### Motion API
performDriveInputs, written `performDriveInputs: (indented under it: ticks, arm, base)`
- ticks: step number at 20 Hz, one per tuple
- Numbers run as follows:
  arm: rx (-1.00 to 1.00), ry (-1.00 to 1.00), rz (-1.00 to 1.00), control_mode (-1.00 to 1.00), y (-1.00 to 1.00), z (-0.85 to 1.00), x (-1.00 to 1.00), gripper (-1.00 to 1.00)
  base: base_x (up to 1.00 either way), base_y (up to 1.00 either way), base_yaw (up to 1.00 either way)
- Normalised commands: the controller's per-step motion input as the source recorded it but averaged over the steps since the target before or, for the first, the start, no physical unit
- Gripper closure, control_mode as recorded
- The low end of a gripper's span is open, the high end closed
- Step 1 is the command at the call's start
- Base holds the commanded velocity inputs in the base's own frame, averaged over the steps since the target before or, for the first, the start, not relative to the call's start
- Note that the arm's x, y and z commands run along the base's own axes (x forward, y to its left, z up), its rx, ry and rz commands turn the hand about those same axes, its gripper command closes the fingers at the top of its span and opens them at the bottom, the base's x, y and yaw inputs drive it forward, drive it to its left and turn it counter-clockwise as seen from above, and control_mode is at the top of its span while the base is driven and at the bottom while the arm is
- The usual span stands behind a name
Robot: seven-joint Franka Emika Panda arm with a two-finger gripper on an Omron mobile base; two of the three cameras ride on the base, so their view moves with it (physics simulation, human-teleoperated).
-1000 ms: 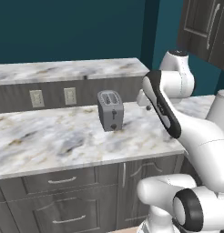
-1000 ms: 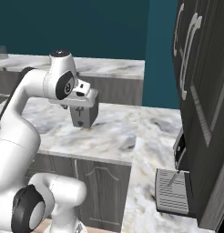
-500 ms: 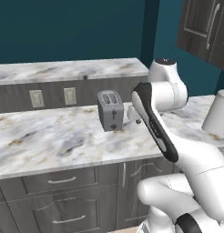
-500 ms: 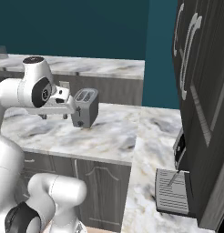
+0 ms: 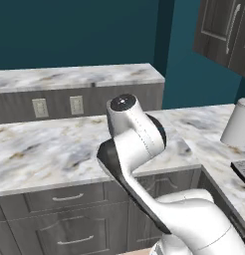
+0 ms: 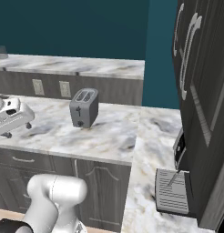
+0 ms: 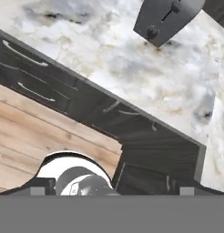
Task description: Take the tongs from the drawer on the left and place them on the dining counter next to the tray containing the kebab skewer.
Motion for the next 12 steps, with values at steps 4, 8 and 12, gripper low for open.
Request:
performDriveInputs:
  ticks: [4, 8, 12]
  arm:
    - [-0.2, -0.16, 0.26, -1.0, 1.0, -0.38, -0.36, -1.0]
    - [-0.2, -0.3, 0.34, -1.0, 0.94, -0.07, -0.07, -1.0]
    - [-0.2, -0.27, 0.42, -1.0, 0.68, -0.18, 0.0, -1.0]
  base:
    - [0.0, 0.0, 0.0]
    - [0.0, 0.0, 0.0]
    - [0.0, 0.0, 0.0]
